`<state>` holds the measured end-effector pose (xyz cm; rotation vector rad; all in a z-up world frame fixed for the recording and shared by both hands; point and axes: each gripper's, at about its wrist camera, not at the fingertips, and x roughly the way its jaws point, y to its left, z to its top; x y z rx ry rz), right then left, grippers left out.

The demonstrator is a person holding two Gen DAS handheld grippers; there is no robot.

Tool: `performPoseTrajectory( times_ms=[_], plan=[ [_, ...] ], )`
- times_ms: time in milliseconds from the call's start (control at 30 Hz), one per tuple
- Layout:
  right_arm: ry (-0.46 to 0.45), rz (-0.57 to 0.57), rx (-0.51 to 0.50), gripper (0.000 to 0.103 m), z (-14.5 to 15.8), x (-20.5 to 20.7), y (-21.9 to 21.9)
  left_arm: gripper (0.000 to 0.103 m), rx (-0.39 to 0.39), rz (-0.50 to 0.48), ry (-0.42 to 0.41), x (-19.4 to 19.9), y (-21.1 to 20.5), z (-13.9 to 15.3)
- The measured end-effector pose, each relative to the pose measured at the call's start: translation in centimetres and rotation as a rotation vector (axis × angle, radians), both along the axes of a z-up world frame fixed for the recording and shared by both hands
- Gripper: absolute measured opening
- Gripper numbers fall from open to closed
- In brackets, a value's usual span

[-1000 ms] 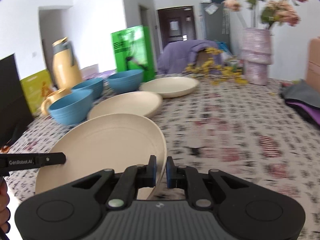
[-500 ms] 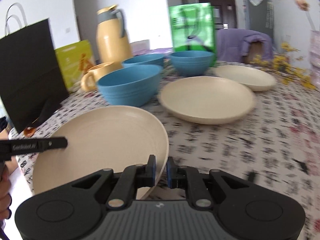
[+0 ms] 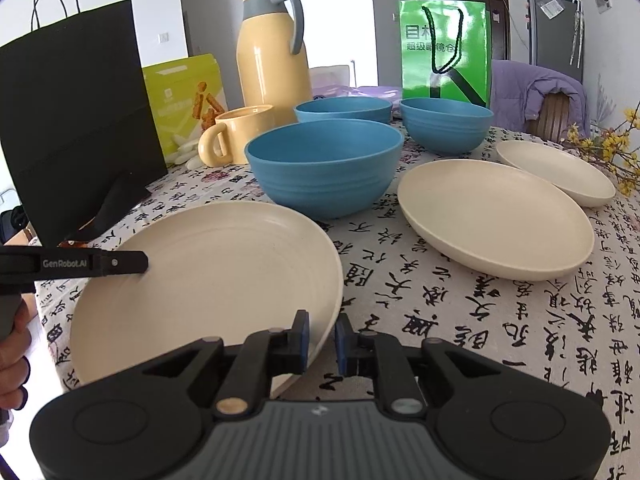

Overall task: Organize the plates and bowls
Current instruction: 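Lift the cream plate with both grippers and carry it toward the blue bowls, then lower the plate onto the tablecloth and open both grippers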

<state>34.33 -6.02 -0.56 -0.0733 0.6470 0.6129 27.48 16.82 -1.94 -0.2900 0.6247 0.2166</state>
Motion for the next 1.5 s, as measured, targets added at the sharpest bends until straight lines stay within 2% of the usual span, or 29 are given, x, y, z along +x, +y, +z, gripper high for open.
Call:
performPoseTrajectory(
  times_ms=[100,167,233,300,367,433,500,600,700,767,833,933,1033,1267,1400,1500],
  plan=[
    [-0.003,0.003,0.002,0.018,0.0,-0.1,0.1,0.018,-0.002,0.004,0.006,0.0,0.0,-0.2],
    [0.0,0.008,0.003,0.025,0.0,-0.2,0.0,0.025,0.0,0.003,-0.003,-0.1,-0.1,-0.1],
    [-0.005,0.007,0.005,0.037,0.1,-0.4,-0.2,0.044,0.021,0.004,-0.013,-0.4,-0.3,0.3],
    [-0.021,-0.009,0.006,0.042,0.2,-0.6,-0.7,0.047,0.041,0.003,-0.033,-0.8,-0.5,0.9],
    [-0.031,-0.033,0.016,0.043,0.4,-1.0,-1.7,0.051,0.05,-0.002,-0.041,-1.1,-0.8,1.4],
    [-0.043,-0.051,0.045,0.051,0.6,-1.7,-3.2,0.061,0.062,-0.011,-0.054,-1.5,-1.4,2.2],
    [-0.06,-0.085,0.059,0.052,0.9,-2.5,-4.7,0.07,0.076,-0.044,-0.086,-2.1,-2.6,3.0],
    [-0.101,-0.153,0.061,0.052,1.6,-4.0,-7.4,0.078,0.097,-0.093,-0.137,-3.3,-4.9,4.1],
    [-0.13,-0.217,0.078,0.055,2.2,-5.9,-10.2,0.08,0.085,-0.144,-0.176,-4.5,-7.3,4.9],
    [-0.163,-0.267,0.074,0.059,2.6,-7.6,-12.1,0.085,0.088,-0.187,-0.201,-5.5,-9.2,5.2],
    [-0.204,-0.313,0.066,0.069,2.8,-9.5,-13.8,0.095,0.099,-0.228,-0.23,-6.8,-11.1,5.1],
    [-0.274,-0.382,0.048,0.082,2.4,-12.9,-15.8,0.097,0.133,-0.294,-0.254,-8.7,-13.7,4.4],
    [-0.314,-0.424,0.058,0.092,1.7,-16.1,-17.5,0.102,0.15,-0.314,-0.282,-10.7,-15.6,3.9],
    [-0.362,-0.441,0.09,0.096,0.8,-20.1,-20.6,0.103,0.135,-0.277,-0.329,-13.8,-18.3,3.5],
    [-0.38,-0.437,0.113,0.1,0.9,-20.9,-21.4,0.103,0.194,-0.285,-0.369,-15.2,-19.5,4.4],
    [-0.381,-0.454,0.124,0.1,1.0,-20.8,-21.7,0.103,0.194,-0.27,-0.381,-15.5,-19.6,5.0]
  ],
)
